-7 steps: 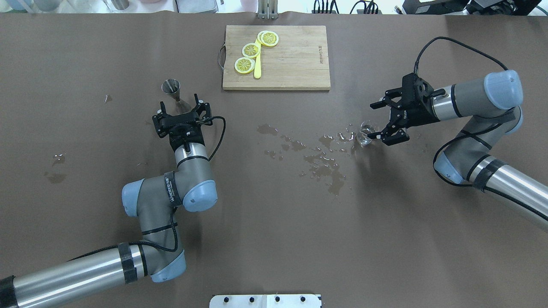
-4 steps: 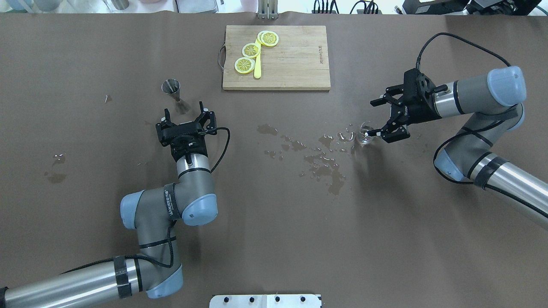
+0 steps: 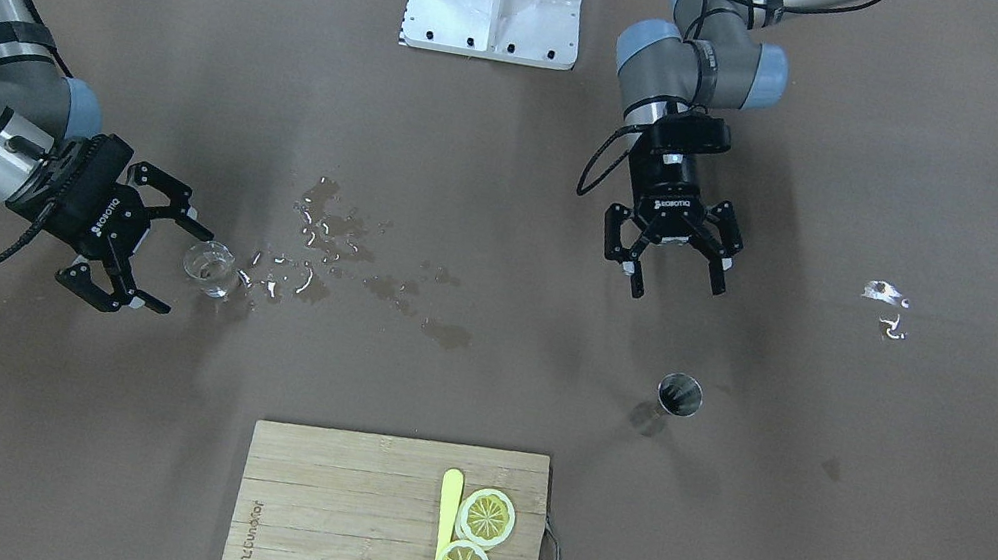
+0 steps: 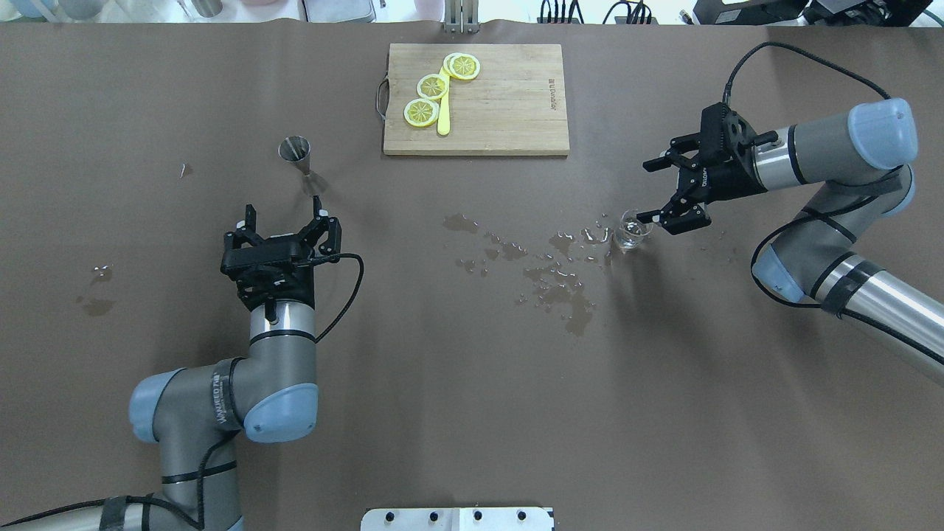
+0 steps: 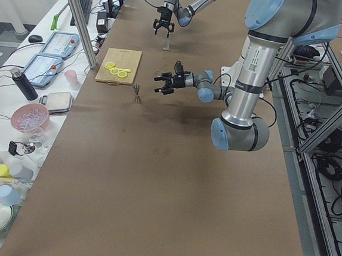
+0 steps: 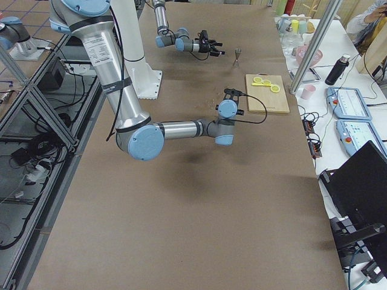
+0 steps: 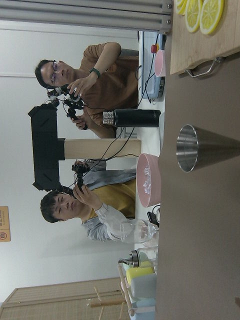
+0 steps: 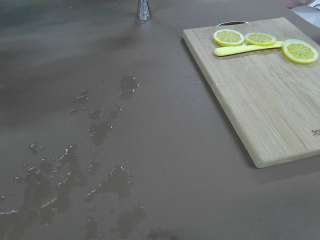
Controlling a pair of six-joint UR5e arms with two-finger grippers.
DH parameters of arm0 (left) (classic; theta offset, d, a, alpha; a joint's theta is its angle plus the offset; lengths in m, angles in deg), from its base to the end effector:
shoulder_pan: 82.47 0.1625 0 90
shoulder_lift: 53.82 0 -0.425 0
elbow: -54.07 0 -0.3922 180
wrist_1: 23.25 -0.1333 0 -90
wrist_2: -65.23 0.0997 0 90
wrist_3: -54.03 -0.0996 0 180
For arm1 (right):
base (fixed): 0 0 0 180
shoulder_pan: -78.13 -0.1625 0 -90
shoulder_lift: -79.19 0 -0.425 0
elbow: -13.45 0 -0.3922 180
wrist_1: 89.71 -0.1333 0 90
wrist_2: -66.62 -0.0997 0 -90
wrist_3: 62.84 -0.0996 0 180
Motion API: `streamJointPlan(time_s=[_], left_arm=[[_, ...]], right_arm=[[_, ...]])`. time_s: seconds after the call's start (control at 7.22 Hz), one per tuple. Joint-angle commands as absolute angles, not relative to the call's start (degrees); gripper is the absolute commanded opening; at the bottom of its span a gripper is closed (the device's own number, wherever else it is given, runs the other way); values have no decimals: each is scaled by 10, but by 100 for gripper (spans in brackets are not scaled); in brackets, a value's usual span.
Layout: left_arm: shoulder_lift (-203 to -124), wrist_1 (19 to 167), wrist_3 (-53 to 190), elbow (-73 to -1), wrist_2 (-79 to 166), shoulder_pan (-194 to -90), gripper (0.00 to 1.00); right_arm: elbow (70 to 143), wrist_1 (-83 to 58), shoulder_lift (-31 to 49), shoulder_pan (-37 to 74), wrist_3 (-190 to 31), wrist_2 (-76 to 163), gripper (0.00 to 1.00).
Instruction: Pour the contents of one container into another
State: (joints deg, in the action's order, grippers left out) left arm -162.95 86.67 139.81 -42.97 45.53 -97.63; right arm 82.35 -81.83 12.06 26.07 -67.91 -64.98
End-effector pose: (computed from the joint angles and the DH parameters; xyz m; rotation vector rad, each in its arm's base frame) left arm 0.5049 -0.3721 0.3425 1.2698 0.4989 -0.6526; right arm -0.3417 -0.5475 0.4508 1.1234 -1.1008 -0.9839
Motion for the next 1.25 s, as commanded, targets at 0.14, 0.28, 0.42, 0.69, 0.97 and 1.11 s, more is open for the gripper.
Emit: streamJointPlan(time_s=[0.14, 0.28, 0.42, 0.69, 0.97, 1.11], left_arm=[[-1552, 871, 1199, -597, 375, -988, 99], [-1549, 884, 1094, -618, 307, -1011, 99], [-1546, 946, 985, -625, 207, -1046, 99], [-1524, 985, 814, -615, -46, -1171, 99], [-1500, 983, 782, -585, -211, -1233, 99], [-1489, 979, 782, -571, -319, -1281, 99]], right_arm=[[871, -670, 120, 228, -675, -648, 100], [884, -609, 120, 216, -674, -646, 100], [902, -548, 120, 198, -674, -646, 100], [908, -444, 120, 178, -675, -612, 100], [913, -334, 119, 156, -679, -599, 100], [913, -294, 119, 136, -679, -591, 100]])
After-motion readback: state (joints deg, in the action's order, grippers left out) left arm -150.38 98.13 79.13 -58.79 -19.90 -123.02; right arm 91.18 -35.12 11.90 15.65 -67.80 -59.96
